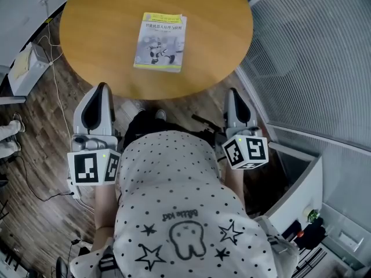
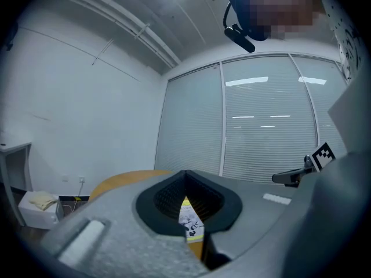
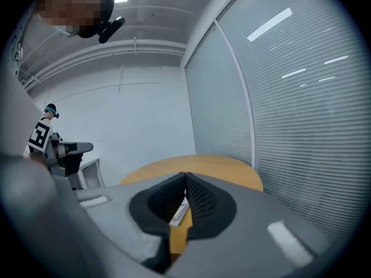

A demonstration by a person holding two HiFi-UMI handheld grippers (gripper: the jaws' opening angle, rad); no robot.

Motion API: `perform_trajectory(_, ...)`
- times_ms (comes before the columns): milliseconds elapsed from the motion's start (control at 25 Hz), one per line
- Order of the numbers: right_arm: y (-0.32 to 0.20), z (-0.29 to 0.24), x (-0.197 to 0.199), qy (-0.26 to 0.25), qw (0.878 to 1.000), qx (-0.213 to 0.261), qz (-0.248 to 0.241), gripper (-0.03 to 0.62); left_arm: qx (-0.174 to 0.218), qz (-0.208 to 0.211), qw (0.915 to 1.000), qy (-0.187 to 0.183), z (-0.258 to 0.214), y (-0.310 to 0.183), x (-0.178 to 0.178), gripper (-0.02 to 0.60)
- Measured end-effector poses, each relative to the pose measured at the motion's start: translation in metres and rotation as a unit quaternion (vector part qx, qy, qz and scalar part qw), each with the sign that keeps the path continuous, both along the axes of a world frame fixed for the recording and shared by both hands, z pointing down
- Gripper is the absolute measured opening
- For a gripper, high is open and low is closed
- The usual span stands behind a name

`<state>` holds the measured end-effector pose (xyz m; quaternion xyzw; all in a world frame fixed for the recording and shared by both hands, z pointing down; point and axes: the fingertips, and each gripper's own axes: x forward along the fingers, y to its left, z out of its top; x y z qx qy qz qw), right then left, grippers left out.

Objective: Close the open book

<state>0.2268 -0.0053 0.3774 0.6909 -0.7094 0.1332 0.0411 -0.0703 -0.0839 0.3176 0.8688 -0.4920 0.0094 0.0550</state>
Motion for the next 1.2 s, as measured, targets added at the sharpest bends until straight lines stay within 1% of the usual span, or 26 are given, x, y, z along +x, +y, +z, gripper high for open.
perform_trajectory(160,0.0,0.0,0.0,-0.001,1.0,-0.001,-0.002,0.005,-0.016,-0.003,0.9998,-0.011,0.018,0.007,-0.004,0.009)
perform_trajectory(280,-0.001,0.0,-0.001,0.001,1.0,-0.002,-0.003,0.005,-0.027,-0.003,0.9996,-0.011,0.025,0.01,-0.003,0.009)
perform_trajectory(560,-0.003,0.001,-0.004,-0.001,1.0,-0.004,-0.009,0.003,-0.031,0.003,0.9995,-0.008,0.024,0.004,0.001,0.009)
perform_trajectory(680,-0.003,0.001,-0.006,0.005,1.0,-0.003,-0.018,0.005,-0.035,0.015,0.9991,-0.017,0.029,0.004,0.007,0.009)
perform_trajectory(800,-0.003,-0.002,-0.01,0.011,1.0,0.001,-0.027,0.005,-0.029,0.035,0.9986,-0.026,0.031,0.006,0.018,0.009)
perform_trajectory(1000,-0.002,-0.002,-0.012,0.012,0.999,0.001,-0.03,0.003,-0.031,0.063,0.9968,-0.039,0.037,0.006,0.035,0.009)
perform_trajectory(1200,-0.005,-0.002,-0.016,0.012,0.999,-0.001,-0.036,0.003,-0.026,0.089,0.9949,-0.04,0.037,0.008,0.056,0.011)
